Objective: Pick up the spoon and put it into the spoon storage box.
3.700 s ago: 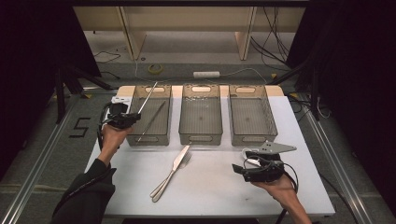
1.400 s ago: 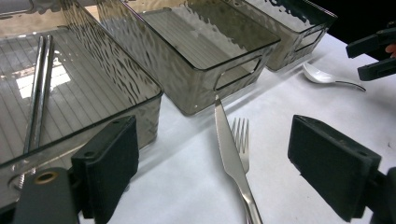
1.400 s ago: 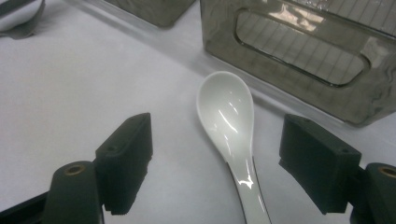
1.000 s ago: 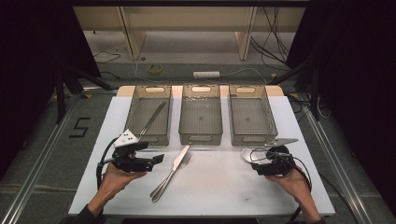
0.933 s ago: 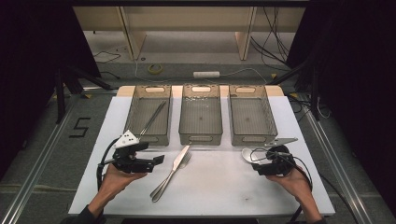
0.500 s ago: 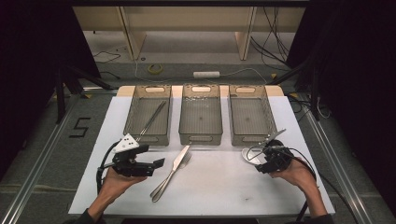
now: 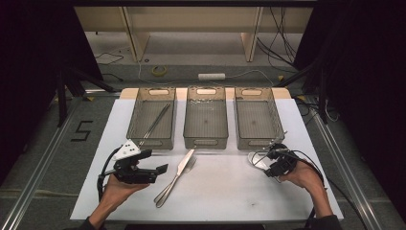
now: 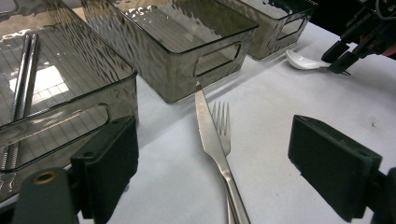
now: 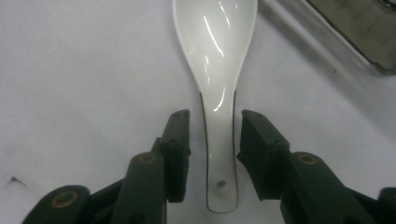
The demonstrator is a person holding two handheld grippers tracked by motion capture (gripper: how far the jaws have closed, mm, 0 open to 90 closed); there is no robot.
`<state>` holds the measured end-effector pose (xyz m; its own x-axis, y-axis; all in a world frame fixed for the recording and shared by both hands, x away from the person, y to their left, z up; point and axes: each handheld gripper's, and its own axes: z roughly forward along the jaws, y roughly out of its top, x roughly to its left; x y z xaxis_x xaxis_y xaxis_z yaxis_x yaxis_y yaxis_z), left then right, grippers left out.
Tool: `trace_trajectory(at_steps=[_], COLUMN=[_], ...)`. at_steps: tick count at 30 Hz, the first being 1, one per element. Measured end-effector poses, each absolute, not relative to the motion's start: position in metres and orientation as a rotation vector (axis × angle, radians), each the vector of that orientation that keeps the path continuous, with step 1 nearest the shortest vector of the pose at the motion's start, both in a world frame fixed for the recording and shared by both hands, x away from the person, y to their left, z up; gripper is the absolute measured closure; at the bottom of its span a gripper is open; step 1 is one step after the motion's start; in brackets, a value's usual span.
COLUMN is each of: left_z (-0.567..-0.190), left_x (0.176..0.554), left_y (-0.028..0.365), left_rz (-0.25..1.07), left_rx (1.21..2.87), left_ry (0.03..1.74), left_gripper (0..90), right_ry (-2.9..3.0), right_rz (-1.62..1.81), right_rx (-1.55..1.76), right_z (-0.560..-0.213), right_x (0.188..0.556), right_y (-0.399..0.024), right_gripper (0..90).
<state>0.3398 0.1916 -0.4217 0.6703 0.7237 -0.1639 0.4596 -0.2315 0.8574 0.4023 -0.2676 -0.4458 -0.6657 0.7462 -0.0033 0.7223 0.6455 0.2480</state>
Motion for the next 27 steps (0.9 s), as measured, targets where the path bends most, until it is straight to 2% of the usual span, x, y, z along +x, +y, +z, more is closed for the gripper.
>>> trace_trajectory(at_steps=[8,27], left_z=[-0.4226,-0.4243], left_x=[0.3393,0.3391], left_y=[0.1899,0.187], left_rz=[0.328,0.332], left_rx=[1.883,1.907], left_ry=[0.925,0.914], left_gripper=[15.8,15.8], right_ry=[2.767,2.822], right_rz=[0.275,0.29], right_rx=[1.193,1.12], right_z=[-0.4515,-0.4505], right_x=[0.406,0.4063], right_y=[-0.2621,-0.2616], right_gripper=[73.8,76.5])
